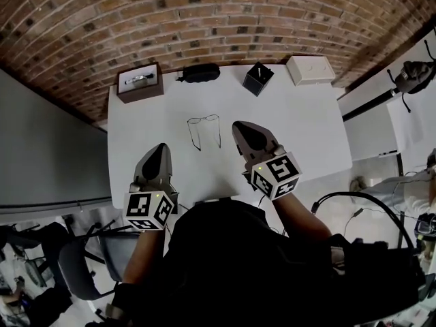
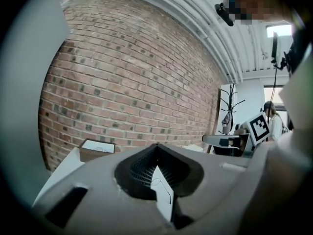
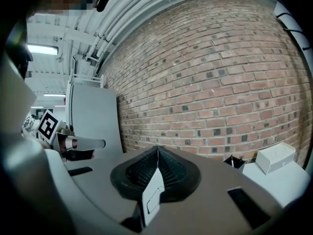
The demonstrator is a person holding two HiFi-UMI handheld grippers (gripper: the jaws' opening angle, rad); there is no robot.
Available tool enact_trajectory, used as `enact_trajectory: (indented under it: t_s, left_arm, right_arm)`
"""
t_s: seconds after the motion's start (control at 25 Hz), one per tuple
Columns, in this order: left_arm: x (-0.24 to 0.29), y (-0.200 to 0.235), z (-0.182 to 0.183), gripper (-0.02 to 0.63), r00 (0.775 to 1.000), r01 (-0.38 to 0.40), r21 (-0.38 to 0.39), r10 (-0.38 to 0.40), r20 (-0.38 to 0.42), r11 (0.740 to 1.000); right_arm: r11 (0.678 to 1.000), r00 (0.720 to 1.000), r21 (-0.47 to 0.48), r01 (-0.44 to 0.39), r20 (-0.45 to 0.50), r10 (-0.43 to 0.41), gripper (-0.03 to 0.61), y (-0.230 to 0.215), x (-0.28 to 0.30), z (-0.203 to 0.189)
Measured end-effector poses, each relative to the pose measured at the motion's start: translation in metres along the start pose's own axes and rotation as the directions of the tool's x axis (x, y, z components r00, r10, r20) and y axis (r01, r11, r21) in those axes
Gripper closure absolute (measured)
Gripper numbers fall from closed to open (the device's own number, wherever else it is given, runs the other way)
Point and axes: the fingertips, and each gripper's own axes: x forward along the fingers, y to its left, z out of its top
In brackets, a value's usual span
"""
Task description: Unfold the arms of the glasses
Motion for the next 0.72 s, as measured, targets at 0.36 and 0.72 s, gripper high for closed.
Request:
enact_trajectory:
  t_s: [0.36, 0.72]
  left_arm:
    - [-0.014, -0.002, 0.019, 0.603, 0.999, 0.002, 0.06, -0.004, 0.045, 0.998]
    - [-0.017, -0.002, 0.025, 0.603, 0.998, -0.004, 0.055, 0.0, 0.062, 0.998]
  right_arm:
    - [0.997, 0.996, -0.023, 0.069, 0.054, -0.067, 0.569, -0.004, -0.013, 0.015]
    - [0.995, 0.994, -0.038, 0.09, 0.063, -0.087, 0.571, -0.005, -0.017, 0.02]
